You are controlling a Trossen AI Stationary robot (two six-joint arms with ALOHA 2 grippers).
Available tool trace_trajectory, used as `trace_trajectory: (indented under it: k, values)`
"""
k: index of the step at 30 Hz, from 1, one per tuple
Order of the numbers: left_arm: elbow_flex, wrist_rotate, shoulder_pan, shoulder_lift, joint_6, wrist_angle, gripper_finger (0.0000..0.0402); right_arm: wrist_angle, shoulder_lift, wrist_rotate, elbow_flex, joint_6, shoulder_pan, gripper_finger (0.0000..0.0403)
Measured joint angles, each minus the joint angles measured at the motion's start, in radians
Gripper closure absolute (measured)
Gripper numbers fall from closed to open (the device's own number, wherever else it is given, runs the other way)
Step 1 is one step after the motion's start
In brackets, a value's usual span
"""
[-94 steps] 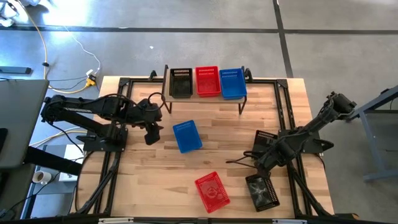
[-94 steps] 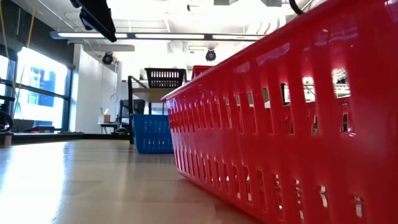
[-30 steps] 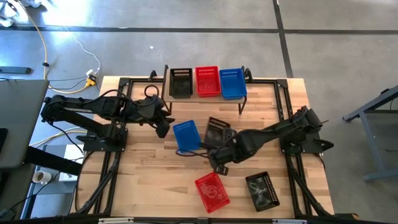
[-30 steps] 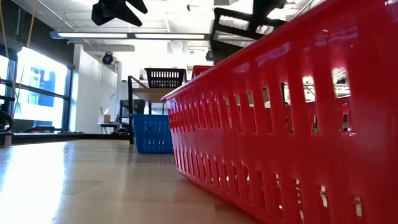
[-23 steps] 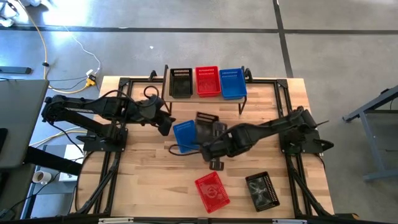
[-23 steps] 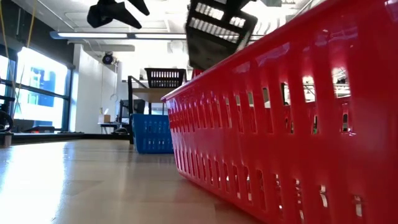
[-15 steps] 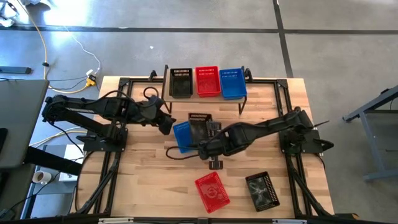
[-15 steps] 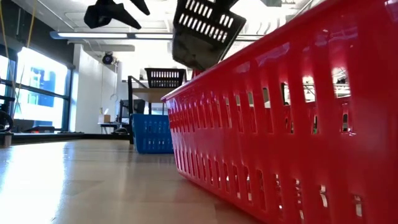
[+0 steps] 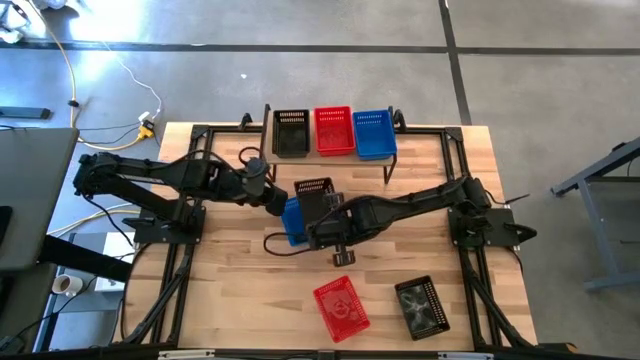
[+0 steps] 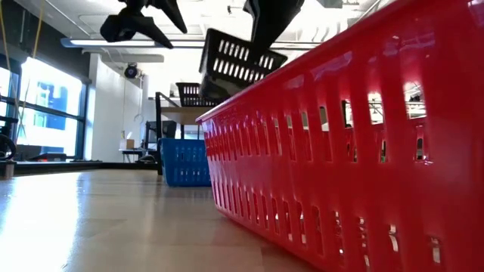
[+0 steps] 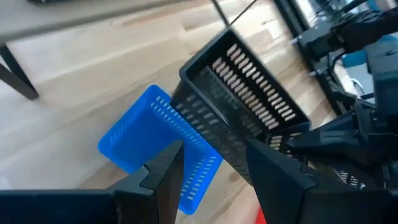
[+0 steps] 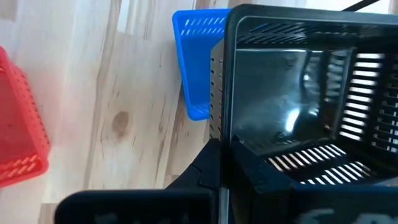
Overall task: Stack baskets on shelf by color
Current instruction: Stack the top black bin on top of the black bin on the shelf
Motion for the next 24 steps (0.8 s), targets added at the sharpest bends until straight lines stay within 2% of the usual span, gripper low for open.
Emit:
trace_trajectory:
  k: [14, 24]
  values:
    - [-0.001, 0.009, 0.0, 0.132, -0.083, 0.019, 0.0236, -0.002, 0.012, -0.01, 0.0, -0.046, -0.043, 0.0403]
    - [-0.001, 0.009, -0.001, 0.136, -0.088, 0.096, 0.0236, -0.014, 0.014, -0.037, 0.0, -0.076, -0.05, 0.0403]
